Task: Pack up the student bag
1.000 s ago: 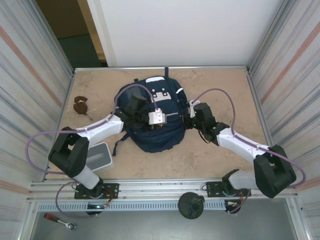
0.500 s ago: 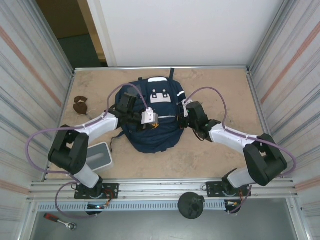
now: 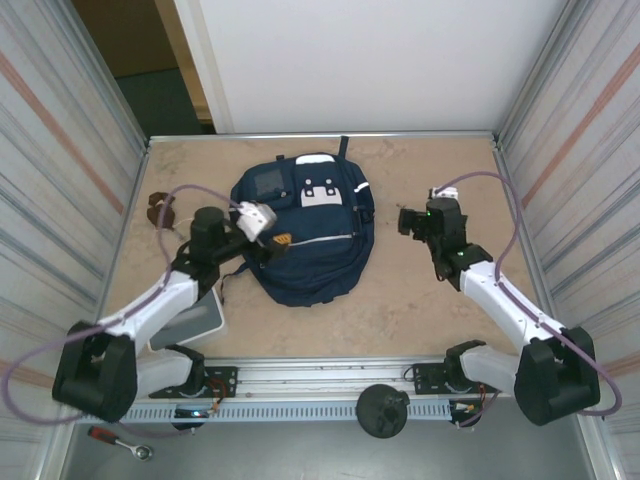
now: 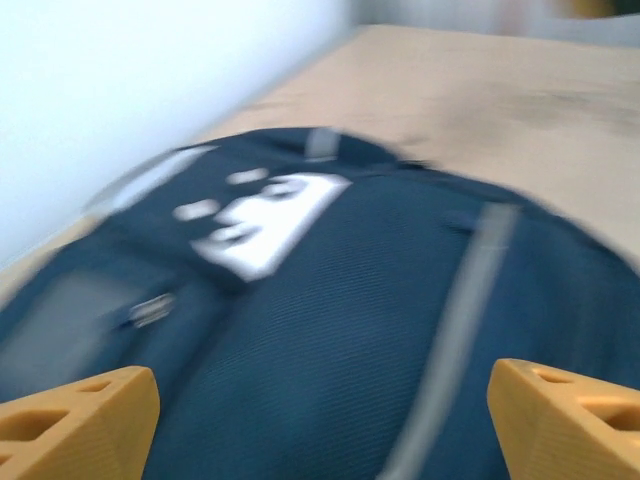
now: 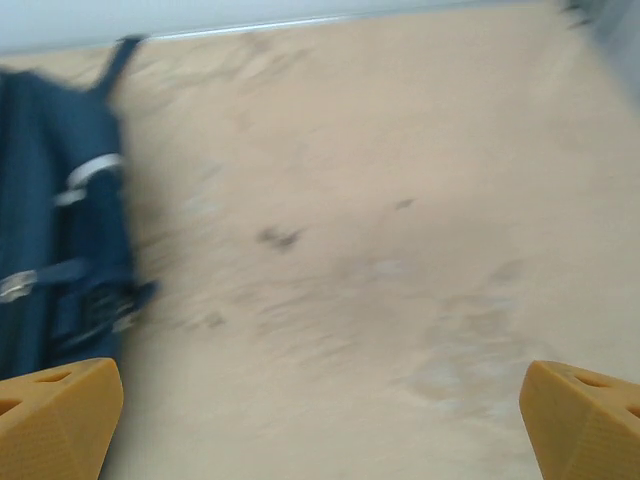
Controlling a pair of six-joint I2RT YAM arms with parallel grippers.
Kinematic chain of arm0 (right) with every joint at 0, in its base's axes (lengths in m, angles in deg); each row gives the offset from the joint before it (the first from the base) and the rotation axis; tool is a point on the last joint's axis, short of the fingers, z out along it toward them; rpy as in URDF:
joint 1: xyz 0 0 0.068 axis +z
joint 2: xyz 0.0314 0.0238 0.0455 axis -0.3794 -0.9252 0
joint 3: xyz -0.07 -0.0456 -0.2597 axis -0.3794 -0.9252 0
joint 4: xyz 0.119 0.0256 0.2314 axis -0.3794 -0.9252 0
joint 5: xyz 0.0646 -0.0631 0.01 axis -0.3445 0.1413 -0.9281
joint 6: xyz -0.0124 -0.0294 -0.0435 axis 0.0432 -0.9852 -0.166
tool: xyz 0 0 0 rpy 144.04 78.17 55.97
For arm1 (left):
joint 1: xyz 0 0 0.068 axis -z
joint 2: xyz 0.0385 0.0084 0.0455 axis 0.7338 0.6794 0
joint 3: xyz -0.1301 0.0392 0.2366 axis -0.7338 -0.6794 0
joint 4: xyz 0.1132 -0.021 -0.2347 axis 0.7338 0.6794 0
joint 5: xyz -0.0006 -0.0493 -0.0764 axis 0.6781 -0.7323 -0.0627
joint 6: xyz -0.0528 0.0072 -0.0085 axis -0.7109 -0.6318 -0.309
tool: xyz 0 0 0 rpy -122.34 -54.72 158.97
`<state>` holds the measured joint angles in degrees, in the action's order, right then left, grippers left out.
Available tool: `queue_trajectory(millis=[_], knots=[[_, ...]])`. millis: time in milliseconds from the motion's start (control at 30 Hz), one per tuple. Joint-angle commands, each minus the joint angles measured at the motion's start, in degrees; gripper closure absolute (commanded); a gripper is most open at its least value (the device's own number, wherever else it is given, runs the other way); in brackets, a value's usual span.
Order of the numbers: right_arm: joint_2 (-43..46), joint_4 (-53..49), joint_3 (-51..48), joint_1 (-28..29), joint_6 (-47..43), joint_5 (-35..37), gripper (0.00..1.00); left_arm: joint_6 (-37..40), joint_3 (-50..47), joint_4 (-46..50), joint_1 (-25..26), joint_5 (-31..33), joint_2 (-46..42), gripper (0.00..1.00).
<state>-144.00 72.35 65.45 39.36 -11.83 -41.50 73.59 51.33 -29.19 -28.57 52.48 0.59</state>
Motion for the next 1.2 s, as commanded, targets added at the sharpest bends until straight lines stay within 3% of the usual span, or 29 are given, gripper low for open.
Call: queue_trajectory(millis=[0,100,167,233,300,367,600,700,967,1033,1167], knots=[[-1.4,9.7,-5.8,-2.8,-5.9,10.4,0.01,-9.9,-3.2,0.4,-4.6,27.5,-6.5,0.10],[-6.0,24.2,-12.3,-6.4,-9.6,5.3,0.01,-8.4,-7.8,-1.5,-8.4,35.1,-8.2,0.02],[-10.0,27.7,-13.0,-7.7,-9.4,3.5,0.01,-6.3,-10.0,-5.2,-9.1,39.0,-6.3,0.01],[-13.2,32.2,-13.4,-8.6,-9.3,0.4,0.01,-7.1,-11.5,-9.3,-11.9,36.7,-3.1,0.01],[-14.6,37.3,-14.1,-9.2,-10.8,-3.1,0.01,-10.6,-13.2,-15.6,-16.5,28.5,1.2,0.01],[-16.0,39.6,-14.1,-10.0,-12.9,-4.6,0.01,-12.9,-13.5,-18.8,-18.8,24.4,5.2,0.01],[-24.1,55.4,-18.3,-17.4,-10.2,-15.6,0.01,-10.1,-9.9,-16.1,-19.1,21.1,10.6,0.01],[-23.7,49.9,-16.2,-17.2,-10.7,-16.9,0.01,-9.5,-10.9,-17.2,-19.1,19.6,9.9,0.01],[-23.8,49.1,-15.6,-18.3,-10.1,-18.7,0.01,-12.8,-13.6,-19.7,-20.5,18.6,7.4,0.01],[-23.8,49.0,-15.6,-18.4,-10.0,-18.7,0.01,-15.8,-15.2,-21.5,-21.5,13.3,6.3,0.01],[-23.9,49.0,-15.6,-18.3,-10.0,-18.7,0.01,-16.1,-14.7,-25.6,-21.5,12.7,9.4,0.01]])
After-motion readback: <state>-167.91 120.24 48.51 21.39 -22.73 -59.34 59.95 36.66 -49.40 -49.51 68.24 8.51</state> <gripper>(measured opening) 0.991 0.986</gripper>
